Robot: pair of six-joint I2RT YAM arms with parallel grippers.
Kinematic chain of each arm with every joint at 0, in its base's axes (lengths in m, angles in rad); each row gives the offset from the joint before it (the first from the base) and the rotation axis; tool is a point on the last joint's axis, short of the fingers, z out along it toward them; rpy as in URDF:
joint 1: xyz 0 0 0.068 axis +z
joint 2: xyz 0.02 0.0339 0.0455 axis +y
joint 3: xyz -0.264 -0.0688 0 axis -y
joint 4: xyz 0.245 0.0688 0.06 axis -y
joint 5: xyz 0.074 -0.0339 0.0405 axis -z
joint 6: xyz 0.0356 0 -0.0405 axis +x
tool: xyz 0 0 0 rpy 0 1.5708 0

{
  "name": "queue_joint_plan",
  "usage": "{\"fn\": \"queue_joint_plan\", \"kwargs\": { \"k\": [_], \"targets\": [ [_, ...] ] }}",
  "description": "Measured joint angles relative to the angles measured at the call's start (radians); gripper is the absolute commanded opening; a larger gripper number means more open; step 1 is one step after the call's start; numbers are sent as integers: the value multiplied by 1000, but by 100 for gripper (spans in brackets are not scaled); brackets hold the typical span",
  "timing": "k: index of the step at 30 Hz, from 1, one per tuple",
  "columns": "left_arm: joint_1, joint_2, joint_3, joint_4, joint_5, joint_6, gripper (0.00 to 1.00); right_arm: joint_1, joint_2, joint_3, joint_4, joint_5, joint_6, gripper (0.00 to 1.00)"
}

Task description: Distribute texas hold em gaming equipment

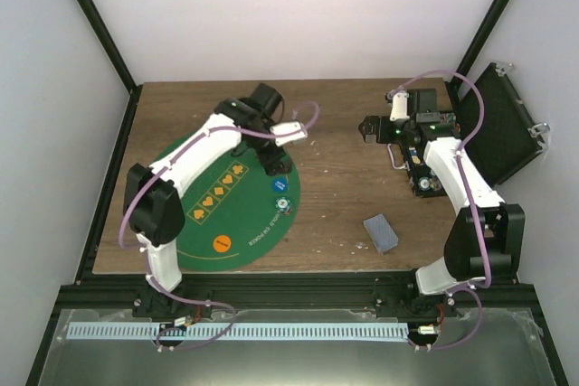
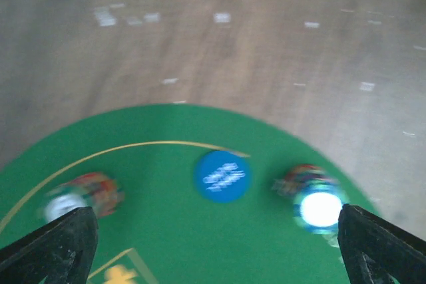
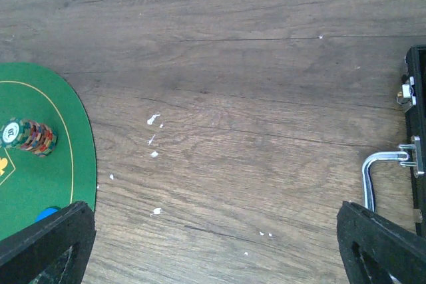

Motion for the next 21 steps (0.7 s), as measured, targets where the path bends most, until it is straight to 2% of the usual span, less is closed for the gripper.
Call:
{"fn": "queue_joint_plan", "kwargs": {
  "k": [3, 6, 9, 13, 21],
  "targets": [
    [83, 50, 88, 6, -53, -21, 100, -2, -5, -2, 6, -3, 2, 100],
    [153, 175, 234, 22, -105, -50, 100, 0, -3, -2, 8, -14, 2, 100],
    [203, 290, 320, 37, -129, -69, 99, 0, 2, -3, 8, -22, 2, 100],
    [233, 366, 313, 31, -123, -68, 100, 0, 16, -2, 8, -31, 2, 100],
    [219, 384, 252, 64, -129, -55, 100, 0, 58, -2, 8, -51, 1, 100]
  ]
}}
